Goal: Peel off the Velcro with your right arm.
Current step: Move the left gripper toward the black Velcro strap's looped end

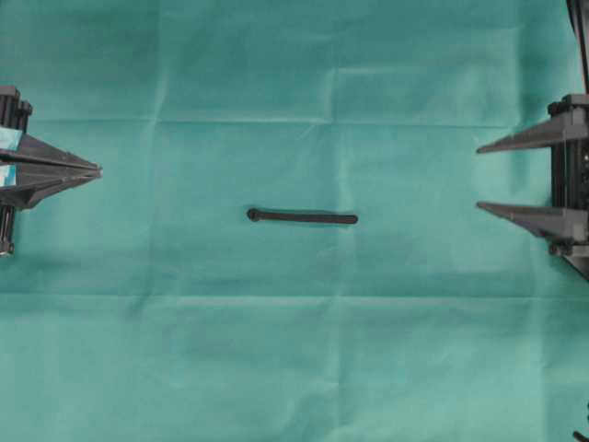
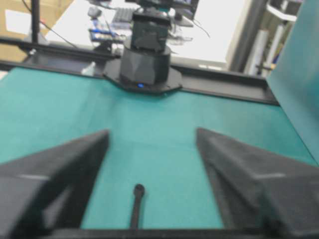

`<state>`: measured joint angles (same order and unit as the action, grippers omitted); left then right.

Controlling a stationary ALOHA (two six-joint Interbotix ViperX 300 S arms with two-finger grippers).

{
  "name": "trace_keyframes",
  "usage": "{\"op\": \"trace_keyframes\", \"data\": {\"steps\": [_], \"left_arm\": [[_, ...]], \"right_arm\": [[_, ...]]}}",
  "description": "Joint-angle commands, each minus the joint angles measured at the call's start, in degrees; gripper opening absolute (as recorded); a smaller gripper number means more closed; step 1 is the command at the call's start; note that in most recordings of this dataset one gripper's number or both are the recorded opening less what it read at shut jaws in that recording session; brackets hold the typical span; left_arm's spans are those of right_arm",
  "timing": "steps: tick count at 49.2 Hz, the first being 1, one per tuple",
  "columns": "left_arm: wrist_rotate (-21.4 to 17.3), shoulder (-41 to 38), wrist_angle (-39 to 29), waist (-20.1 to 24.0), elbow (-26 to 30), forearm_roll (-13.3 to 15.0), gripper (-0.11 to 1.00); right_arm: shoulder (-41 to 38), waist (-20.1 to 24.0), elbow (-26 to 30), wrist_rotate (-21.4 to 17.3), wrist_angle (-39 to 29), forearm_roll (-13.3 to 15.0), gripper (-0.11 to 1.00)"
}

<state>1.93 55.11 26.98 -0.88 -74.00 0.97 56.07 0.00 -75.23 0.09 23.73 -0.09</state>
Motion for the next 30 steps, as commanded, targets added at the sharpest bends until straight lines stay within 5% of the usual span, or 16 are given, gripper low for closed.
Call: {"op": "trace_keyframes", "data": {"steps": [1, 5, 14, 30], "left_arm": [[0.0, -0.4, 0.8, -0.1, 0.5, 0.1, 0.01], [0.0, -0.5, 1.7, -0.2, 0.5, 0.1, 0.06], [-0.5, -1.3, 2.4, -0.1, 0.7, 0.1, 0.47], [-0.9, -11.7, 5.3, -0.1, 5.5, 0.1, 0.58]], "right_arm": [[-0.2, -0.1, 0.5, -0.1, 0.8, 0.0, 0.54], [-0.2, -0.1, 0.4, -0.1, 0.8, 0.0, 0.70], [-0.2, -0.1, 0.4, -0.2, 0.9, 0.0, 0.70], [-0.2, -0.1, 0.3, -0.2, 0.9, 0.0, 0.70]]}}
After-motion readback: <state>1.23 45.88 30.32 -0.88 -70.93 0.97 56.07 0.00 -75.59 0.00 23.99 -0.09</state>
